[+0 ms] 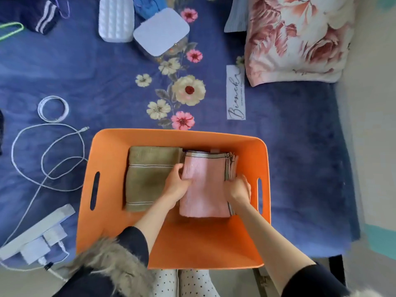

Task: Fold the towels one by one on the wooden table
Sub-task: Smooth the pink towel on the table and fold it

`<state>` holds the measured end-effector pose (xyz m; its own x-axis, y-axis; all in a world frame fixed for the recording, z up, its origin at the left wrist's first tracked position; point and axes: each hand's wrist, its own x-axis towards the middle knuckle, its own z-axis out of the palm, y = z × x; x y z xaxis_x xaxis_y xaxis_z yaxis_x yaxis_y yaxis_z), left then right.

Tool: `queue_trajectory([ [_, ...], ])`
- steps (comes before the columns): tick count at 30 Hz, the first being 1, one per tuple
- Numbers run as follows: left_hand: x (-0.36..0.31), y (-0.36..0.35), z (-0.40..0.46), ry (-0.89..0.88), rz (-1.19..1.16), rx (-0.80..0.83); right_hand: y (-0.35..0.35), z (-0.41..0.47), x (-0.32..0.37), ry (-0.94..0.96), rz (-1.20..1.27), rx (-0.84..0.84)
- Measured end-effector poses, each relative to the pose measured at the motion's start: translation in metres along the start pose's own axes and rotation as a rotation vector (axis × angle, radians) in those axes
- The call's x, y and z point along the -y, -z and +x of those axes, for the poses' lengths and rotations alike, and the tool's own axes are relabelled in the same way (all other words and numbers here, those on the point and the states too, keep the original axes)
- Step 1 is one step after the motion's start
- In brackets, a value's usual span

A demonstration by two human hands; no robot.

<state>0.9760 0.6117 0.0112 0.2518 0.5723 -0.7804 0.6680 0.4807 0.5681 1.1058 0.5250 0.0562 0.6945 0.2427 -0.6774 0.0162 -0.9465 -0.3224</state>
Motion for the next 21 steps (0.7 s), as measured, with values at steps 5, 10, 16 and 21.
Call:
queue_trajectory([
  [5,-0.002,-0.006,0.012,-0.041,0.082,-0.033,-0.005,0.015,0.007,-0.027,-0.027,0.012],
  [10,0.006,-0.003,-0.011,-0.486,0.637,-0.17,-0.014,-0.001,-0.005,0.151,-0.2,0.043],
  [16,0.017,-0.01,-0.007,-0.69,1.261,0.054,-0.024,0.012,-0.027,0.559,-1.022,0.121],
  [21,0.007,-0.015,0.029,-0.585,1.437,0.028,-0.034,0.058,-0.02,0.502,-1.06,0.18],
])
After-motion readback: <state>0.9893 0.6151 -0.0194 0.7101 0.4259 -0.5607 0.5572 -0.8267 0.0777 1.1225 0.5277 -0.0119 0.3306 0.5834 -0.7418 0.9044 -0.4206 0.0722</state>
